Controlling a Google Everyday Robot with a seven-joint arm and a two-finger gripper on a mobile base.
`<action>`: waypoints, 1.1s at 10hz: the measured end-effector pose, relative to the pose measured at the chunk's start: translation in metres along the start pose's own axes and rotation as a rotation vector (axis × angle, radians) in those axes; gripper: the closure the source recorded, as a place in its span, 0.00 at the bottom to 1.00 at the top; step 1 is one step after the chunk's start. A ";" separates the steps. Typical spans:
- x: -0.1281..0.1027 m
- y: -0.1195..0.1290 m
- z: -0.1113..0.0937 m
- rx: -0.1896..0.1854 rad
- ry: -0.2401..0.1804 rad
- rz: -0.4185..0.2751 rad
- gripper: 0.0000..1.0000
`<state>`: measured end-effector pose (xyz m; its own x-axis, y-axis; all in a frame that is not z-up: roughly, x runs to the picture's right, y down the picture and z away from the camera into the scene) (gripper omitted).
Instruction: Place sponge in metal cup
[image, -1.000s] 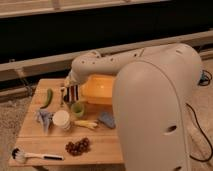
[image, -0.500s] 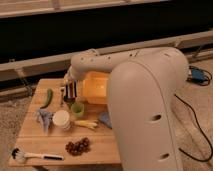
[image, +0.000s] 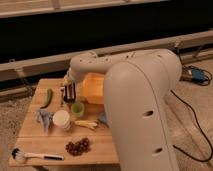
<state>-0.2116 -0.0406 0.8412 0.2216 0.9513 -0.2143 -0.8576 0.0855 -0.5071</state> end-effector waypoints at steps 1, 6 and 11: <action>-0.001 0.000 0.002 0.001 -0.004 0.000 0.44; -0.002 0.006 0.013 -0.003 -0.020 -0.005 0.20; 0.009 0.013 -0.006 -0.022 -0.044 0.005 0.20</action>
<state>-0.2183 -0.0323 0.8274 0.1959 0.9639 -0.1804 -0.8480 0.0742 -0.5248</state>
